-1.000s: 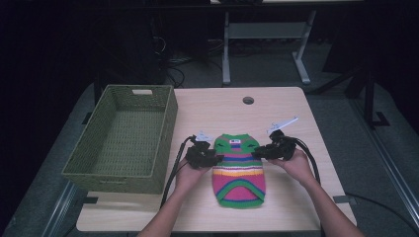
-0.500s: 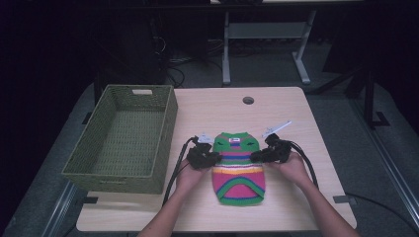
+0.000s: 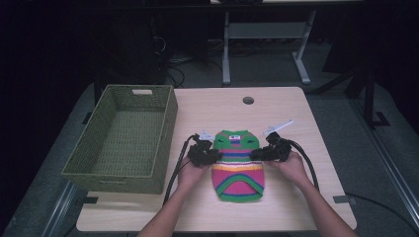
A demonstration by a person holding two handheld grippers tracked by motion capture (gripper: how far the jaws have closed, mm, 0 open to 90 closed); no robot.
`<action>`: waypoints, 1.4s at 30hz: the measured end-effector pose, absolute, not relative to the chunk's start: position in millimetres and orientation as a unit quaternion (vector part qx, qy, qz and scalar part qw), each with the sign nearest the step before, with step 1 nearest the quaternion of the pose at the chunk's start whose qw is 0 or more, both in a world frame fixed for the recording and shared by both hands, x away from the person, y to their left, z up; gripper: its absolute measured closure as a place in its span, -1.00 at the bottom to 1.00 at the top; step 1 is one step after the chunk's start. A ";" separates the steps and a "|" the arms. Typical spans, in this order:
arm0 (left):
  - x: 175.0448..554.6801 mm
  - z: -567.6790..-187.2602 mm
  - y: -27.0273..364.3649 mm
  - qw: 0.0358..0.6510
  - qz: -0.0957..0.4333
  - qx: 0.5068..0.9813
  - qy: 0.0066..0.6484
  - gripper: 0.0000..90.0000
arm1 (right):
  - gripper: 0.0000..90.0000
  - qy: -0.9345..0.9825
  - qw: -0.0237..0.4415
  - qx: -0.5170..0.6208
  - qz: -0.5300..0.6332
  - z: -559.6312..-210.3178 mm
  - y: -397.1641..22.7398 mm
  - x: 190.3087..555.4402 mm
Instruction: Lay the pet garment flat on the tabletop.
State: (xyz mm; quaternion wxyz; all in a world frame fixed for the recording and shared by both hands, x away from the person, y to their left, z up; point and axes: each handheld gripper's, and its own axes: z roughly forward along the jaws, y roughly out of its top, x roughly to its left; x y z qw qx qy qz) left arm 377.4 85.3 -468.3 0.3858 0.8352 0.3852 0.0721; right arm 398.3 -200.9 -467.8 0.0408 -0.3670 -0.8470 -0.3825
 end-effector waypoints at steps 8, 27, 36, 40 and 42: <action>376.0 -467.4 84.9 0.386 0.068 0.839 0.379 0.45 | 0.39 -0.842 0.046 -0.370 -0.390 -468.6 -201.6 397.2; 370.1 -456.4 90.3 0.407 0.078 0.831 0.372 0.05 | 0.01 -0.829 0.065 -0.365 -0.419 -457.7 -213.1 392.3; 365.4 -452.9 91.1 0.413 0.082 0.829 0.368 -0.19 | -0.07 -0.826 0.060 -0.365 -0.425 -454.4 -217.2 390.3; 363.8 -450.7 91.0 0.414 0.084 0.830 0.363 -0.26 | -0.11 -0.828 0.060 -0.361 -0.425 -453.3 -218.7 388.3; 363.1 -450.1 90.7 0.417 0.080 0.828 0.368 -0.32 | -0.13 -0.827 0.059 -0.363 -0.426 -452.7 -220.2 386.3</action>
